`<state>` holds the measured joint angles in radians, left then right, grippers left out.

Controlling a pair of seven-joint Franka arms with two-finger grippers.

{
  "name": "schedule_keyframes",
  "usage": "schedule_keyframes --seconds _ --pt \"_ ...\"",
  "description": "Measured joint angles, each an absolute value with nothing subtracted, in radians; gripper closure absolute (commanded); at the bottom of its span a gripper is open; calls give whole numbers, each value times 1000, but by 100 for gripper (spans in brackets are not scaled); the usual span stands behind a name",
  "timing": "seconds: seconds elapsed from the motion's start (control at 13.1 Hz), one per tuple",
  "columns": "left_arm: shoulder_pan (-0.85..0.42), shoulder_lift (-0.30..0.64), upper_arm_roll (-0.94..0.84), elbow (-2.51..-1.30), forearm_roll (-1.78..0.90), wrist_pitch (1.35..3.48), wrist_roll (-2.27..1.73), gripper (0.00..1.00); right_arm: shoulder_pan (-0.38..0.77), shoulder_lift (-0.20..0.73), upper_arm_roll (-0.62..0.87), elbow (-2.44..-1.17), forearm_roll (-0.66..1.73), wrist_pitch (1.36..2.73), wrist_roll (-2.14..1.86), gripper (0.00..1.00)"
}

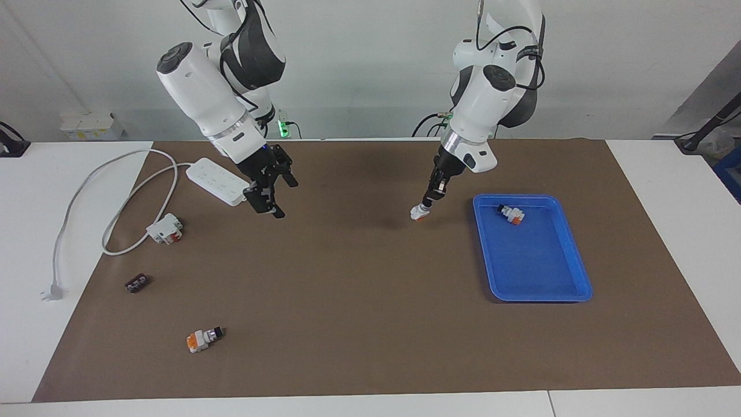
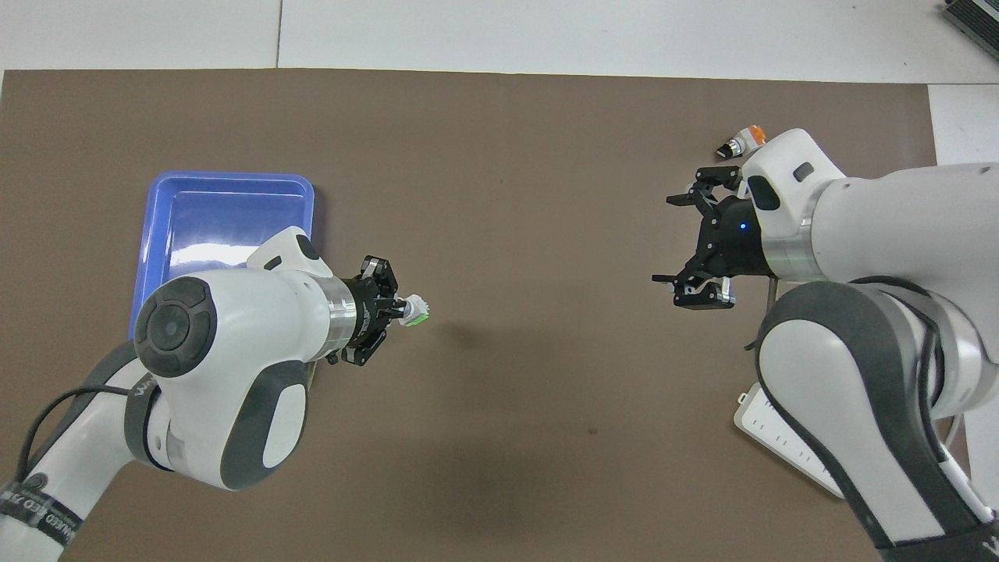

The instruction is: Turn and place switch with both arms

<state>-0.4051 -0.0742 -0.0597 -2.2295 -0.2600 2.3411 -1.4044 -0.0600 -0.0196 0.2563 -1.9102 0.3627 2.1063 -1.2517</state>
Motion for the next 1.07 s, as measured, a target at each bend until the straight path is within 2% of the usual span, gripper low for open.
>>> schedule_keyframes --seconds 0.23,0.69,0.92,1.07 --pt "-306 -100 -57 -2256 -202 2258 -1101 100 -62 -21 257 -1827 222 2025 -987 0" --pt "-108 -113 -55 -2256 -179 2239 -712 100 -82 -21 254 -1778 179 2016 -640 0" --pt "-68 -112 -55 -2265 -179 2237 -564 100 -91 -23 230 -1770 141 2016 -463 0" --pt "-56 -112 -56 -2272 -178 2237 -528 100 -61 -33 164 -1763 106 2015 -367 0"
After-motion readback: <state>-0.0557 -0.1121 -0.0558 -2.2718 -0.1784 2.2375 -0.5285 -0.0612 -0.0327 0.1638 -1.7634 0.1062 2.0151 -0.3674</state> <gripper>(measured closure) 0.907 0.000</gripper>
